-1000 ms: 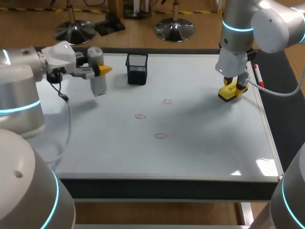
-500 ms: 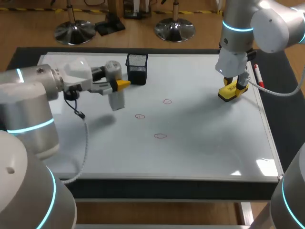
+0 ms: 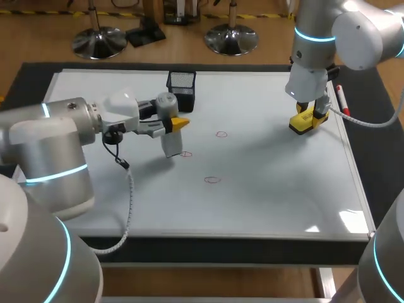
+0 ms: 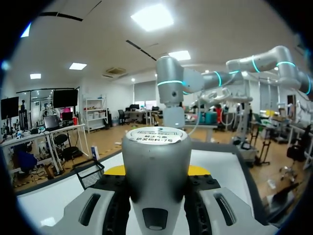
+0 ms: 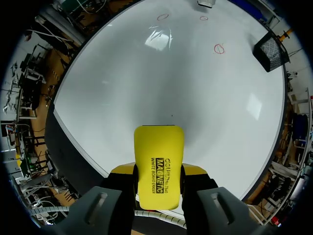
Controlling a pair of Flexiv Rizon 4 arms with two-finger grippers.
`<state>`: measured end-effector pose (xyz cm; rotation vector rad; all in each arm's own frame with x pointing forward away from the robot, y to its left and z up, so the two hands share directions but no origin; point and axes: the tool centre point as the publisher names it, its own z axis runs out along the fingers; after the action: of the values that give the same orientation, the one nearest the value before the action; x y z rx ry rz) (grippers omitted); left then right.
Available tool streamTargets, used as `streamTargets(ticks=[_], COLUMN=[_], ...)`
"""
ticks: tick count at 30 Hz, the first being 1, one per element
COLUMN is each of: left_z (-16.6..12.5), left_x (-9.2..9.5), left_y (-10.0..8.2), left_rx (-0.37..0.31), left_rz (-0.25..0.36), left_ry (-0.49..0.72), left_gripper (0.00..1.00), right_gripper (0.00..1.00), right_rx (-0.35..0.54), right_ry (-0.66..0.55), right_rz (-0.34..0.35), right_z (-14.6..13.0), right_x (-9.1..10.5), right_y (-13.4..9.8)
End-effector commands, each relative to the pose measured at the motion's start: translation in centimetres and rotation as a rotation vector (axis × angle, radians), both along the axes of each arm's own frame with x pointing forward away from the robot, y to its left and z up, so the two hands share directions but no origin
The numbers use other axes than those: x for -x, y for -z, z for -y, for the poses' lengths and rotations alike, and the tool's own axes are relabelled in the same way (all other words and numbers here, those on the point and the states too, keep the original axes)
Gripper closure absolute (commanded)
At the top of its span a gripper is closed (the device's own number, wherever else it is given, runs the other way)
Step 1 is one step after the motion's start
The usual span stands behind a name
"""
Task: Pick up the inspection probe, press it on each red-marked spot on the whiteboard one by one, put down the probe, pick up the eraser, and wipe off all the red marks.
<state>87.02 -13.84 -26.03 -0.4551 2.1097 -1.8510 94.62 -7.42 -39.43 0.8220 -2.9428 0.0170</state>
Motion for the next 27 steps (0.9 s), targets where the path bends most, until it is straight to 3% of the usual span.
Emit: streamTargets(ticks=[1,12,27], left_z=[1.1,2.7,3.8], left_x=[-0.6,-1.3,-1.8], left_y=[0.9,2.5,2.8], left_rx=[0.005,-0.002,-0.023], left_rz=[0.002,-0.019,-0.022], left_ry=[0.005,0.026,0.05], left_gripper=[1.0,1.0,1.0], right_gripper=[1.0,1.0,1.0], right_rx=[0.004,0.004,0.004], right_ry=[-0.001,-0.001,-0.001], right_rz=[-0.002,-0.002,-0.002], right_z=[0.0,0.0,0.0], right_x=[-0.1,-0.1,-0.1], right_y=[-0.1,-0.1,-0.1])
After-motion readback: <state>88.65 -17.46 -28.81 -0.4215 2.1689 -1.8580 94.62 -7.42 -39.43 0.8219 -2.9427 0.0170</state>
